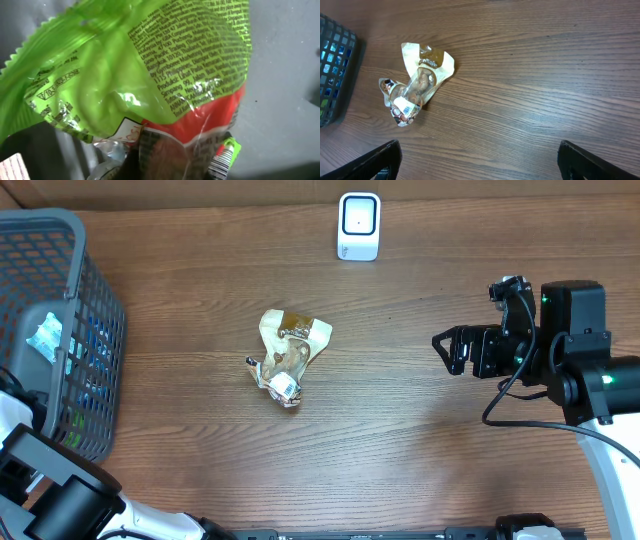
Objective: Scan the item barcode
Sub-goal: 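Move the left gripper back into the grey basket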
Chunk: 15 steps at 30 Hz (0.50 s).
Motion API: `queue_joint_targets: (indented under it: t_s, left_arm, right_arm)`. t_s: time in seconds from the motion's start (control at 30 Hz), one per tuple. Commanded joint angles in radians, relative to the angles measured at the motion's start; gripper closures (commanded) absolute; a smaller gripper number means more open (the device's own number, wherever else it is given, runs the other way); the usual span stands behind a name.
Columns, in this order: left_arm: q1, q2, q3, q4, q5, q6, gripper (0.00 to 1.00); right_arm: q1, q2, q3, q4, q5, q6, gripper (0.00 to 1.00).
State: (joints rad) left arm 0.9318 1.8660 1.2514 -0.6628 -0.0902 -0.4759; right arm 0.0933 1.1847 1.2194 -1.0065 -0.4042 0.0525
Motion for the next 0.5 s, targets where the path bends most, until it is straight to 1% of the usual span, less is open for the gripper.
queue_joint_targets:
  t_s: [0.0, 0.03, 0.1, 0.17, 0.2, 0.33, 0.47]
  left_arm:
    - [0.004, 0.022, 0.019, -0.065, 0.111, 0.017, 0.96]
    - [0.004, 0.021, 0.038, -0.079, 0.134, 0.031, 0.96]
    - [0.004, 0.017, 0.136, -0.155, 0.210, 0.072, 0.96]
    - [0.004, 0.016, 0.285, -0.271, 0.258, 0.111, 0.96]
    - [0.002, 0.015, 0.388, -0.355, 0.268, 0.133, 0.96]
    - [-0.011, 0.003, 0.636, -0.534, 0.272, 0.167, 0.96]
    - [-0.035, -0.052, 0.810, -0.637, 0.275, 0.220, 0.96]
  right_arm:
    - [0.002, -0.004, 0.025, 0.004, -0.010, 0.005, 0.00]
    - [0.002, -0.004, 0.025, 0.004, -0.010, 0.005, 0.00]
    - [0.002, -0.004, 0.025, 0.004, -0.010, 0.005, 0.00]
    - [0.002, -0.004, 0.025, 0.004, -0.010, 0.005, 0.00]
    - [0.002, -0.004, 0.025, 0.004, -0.018, 0.005, 0.00]
    - [0.002, -0.004, 0.025, 0.005, -0.021, 0.008, 0.00]
    - [0.002, -0.004, 0.025, 0.005, -0.030, 0.008, 0.00]
